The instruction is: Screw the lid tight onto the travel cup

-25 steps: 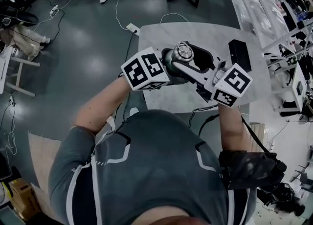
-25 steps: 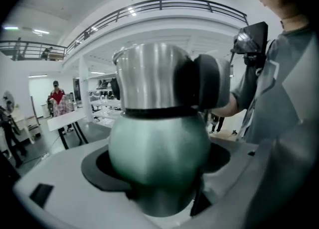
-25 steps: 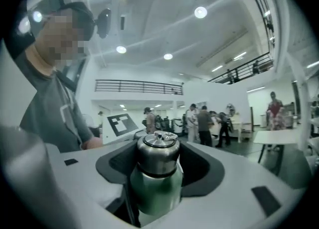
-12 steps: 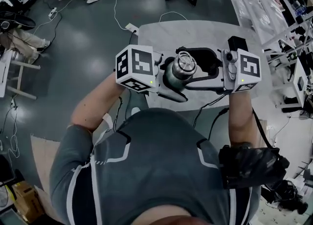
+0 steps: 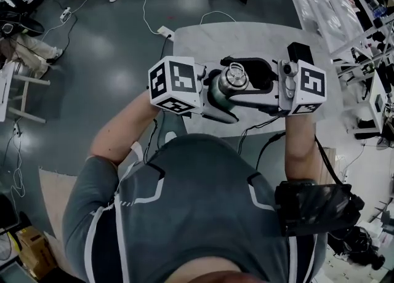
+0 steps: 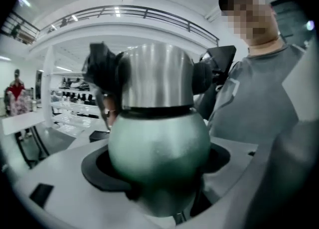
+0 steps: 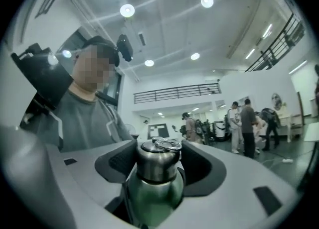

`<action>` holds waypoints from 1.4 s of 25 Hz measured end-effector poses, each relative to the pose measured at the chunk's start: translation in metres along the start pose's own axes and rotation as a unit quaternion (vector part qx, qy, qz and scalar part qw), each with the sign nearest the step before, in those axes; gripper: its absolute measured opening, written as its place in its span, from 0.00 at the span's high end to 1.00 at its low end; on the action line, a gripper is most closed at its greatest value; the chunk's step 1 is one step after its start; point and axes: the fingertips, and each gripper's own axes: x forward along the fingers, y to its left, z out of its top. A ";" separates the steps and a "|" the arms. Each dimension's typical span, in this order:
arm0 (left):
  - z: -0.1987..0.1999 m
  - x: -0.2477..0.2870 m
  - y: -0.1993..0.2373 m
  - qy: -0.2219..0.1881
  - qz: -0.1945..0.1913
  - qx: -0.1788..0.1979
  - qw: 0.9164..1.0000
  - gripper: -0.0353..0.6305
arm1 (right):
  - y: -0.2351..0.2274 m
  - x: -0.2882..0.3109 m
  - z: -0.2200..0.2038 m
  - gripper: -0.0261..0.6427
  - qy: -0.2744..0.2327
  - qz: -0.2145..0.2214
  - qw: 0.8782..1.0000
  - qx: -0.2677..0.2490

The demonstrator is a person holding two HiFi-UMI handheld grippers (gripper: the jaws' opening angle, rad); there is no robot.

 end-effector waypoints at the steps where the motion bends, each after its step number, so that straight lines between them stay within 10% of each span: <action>1: -0.004 -0.001 0.013 0.011 0.040 0.000 0.999 0.35 | -0.010 -0.002 -0.003 0.52 0.001 -0.047 0.999 0.000; 4: -0.021 -0.005 0.046 0.047 0.141 0.002 0.989 0.35 | -0.034 -0.008 -0.015 0.53 0.000 -0.180 0.984 0.001; 8: -0.022 -0.006 0.048 0.035 0.146 -0.008 0.989 0.35 | -0.040 -0.008 -0.018 0.53 -0.008 -0.246 0.969 0.019; 14: 0.007 -0.011 -0.012 -0.017 -0.038 0.024 0.999 0.35 | 0.003 -0.004 0.004 0.50 -0.030 -0.011 0.999 -0.003; 20: 0.015 -0.005 -0.028 -0.009 -0.080 0.032 0.996 0.35 | 0.026 0.003 0.001 0.50 0.039 0.077 0.996 -0.037; 24: 0.009 -0.002 -0.010 -0.009 -0.024 0.011 1.000 0.35 | 0.012 0.004 0.004 0.54 0.010 0.042 0.998 -0.045; 31: -0.036 -0.005 0.062 0.060 0.195 -0.027 0.979 0.35 | -0.044 -0.008 -0.035 0.55 0.042 -0.209 0.976 -0.032; 35: -0.046 -0.003 0.062 0.062 0.199 -0.025 0.978 0.35 | -0.045 -0.008 -0.049 0.55 0.055 -0.229 0.972 -0.009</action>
